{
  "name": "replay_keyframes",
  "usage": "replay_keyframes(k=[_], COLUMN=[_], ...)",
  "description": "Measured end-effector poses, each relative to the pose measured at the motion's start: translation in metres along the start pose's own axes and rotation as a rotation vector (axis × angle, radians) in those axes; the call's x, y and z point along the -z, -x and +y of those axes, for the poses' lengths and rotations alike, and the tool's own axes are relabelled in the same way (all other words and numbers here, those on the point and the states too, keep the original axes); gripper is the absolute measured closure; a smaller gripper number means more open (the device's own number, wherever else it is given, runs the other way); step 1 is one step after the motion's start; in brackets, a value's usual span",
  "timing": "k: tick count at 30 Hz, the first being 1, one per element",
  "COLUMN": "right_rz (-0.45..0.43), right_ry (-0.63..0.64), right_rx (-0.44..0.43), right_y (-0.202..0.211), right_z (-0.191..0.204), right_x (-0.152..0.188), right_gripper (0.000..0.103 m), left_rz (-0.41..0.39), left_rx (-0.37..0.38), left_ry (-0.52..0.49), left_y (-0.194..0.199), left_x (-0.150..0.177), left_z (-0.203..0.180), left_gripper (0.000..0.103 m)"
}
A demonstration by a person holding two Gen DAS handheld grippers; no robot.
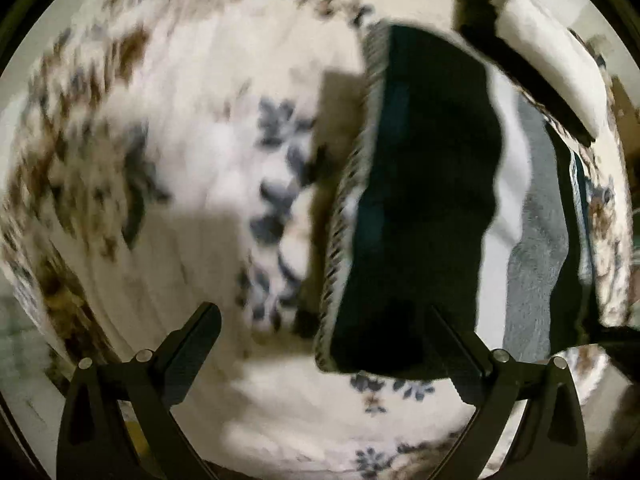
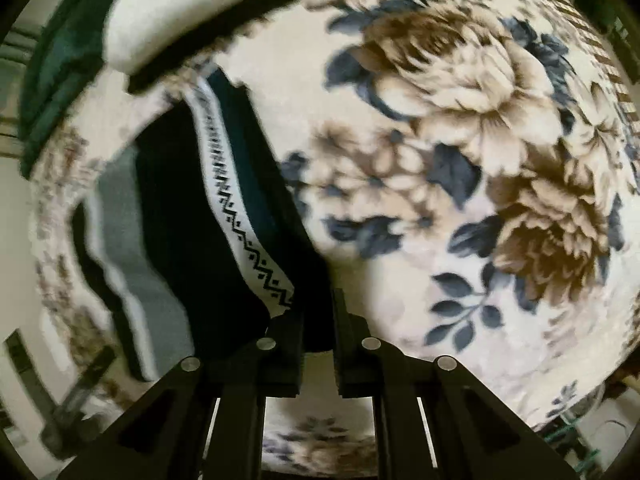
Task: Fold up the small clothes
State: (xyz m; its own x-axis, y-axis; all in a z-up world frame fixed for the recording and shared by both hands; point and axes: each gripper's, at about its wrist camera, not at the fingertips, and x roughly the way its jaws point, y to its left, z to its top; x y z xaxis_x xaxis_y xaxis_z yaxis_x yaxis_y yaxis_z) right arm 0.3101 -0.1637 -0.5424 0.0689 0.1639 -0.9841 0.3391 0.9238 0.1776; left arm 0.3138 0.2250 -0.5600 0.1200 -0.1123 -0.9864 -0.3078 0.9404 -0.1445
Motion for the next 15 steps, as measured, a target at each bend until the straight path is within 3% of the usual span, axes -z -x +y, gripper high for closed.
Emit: replay_keyframes(k=[4, 6, 8, 10, 11, 12, 14, 15], right_rz=[0.096, 0.117, 0.132, 0.154, 0.177, 0.195, 0.233, 0.236], right_ry=[-0.026, -0.039, -0.084, -0.148, -0.189, -0.222, -0.307, -0.328], right_rx=[-0.020, -0.055, -0.090, -0.144, -0.169, -0.196, -0.293, -0.322], right_y=[-0.028, -0.027, -0.025, -0.026, -0.030, -0.034, -0.044, -0.047], right_z=[-0.006, -0.008, -0.017, -0.031, -0.039, -0.045, -0.053, -0.056], right_x=[0.000, -0.001, -0.001, 0.001, 0.002, 0.003, 0.008, 0.011], right_gripper=[0.087, 0.077, 0.060, 0.054, 0.054, 0.054, 0.054, 0.058], left_rz=[0.065, 0.075, 0.093, 0.106, 0.095, 0.099, 0.098, 0.072], left_rx=[0.133, 0.211, 0.297, 0.428, 0.465, 0.485, 0.500, 0.494], left_ry=[0.146, 0.219, 0.292, 0.385, 0.406, 0.414, 0.421, 0.416], left_y=[-0.012, -0.016, -0.023, -0.036, -0.041, -0.049, -0.055, -0.051], left_x=[0.013, 0.020, 0.024, 0.025, 0.025, 0.023, 0.023, 0.023], left_z=[0.036, 0.049, 0.057, 0.059, 0.058, 0.053, 0.048, 0.046], left_gripper=[0.003, 0.003, 0.003, 0.008, 0.033, 0.063, 0.079, 0.081])
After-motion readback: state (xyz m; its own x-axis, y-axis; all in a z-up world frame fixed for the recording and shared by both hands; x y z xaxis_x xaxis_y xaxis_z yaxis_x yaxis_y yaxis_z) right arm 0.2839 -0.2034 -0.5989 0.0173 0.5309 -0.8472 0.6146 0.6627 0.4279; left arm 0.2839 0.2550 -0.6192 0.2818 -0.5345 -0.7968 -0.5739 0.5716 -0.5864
